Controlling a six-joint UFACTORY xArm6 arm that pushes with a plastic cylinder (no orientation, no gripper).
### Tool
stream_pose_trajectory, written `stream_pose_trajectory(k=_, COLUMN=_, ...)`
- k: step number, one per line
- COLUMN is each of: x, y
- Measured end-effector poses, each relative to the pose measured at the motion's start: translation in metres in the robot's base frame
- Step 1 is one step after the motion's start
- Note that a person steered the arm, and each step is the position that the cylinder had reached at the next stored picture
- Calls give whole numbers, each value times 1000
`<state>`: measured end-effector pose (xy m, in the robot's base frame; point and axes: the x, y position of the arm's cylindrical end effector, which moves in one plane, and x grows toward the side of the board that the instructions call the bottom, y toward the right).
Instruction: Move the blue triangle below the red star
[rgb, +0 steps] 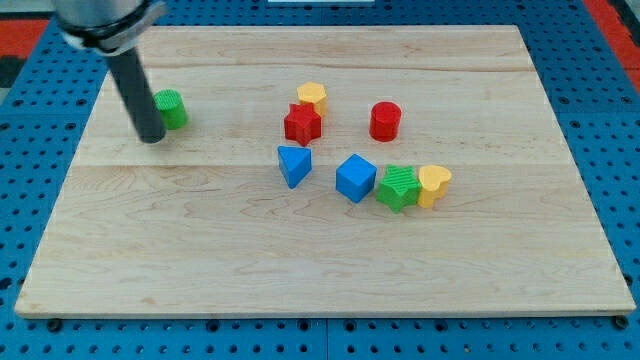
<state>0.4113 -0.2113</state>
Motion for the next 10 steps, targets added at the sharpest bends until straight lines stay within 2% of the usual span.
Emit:
stream_pose_trajectory(k=1, x=40, y=18)
stream_pose_trajectory(k=2, x=52, y=81)
stream_pose_trajectory(k=3, x=85, y=123)
stream_pose_trajectory(k=4, x=87, y=170)
stream_pose_trajectory(k=6, x=65, y=176)
stream_pose_trajectory(k=8, x=62, y=185)
stream_pose_trajectory(k=10, x=48, y=233)
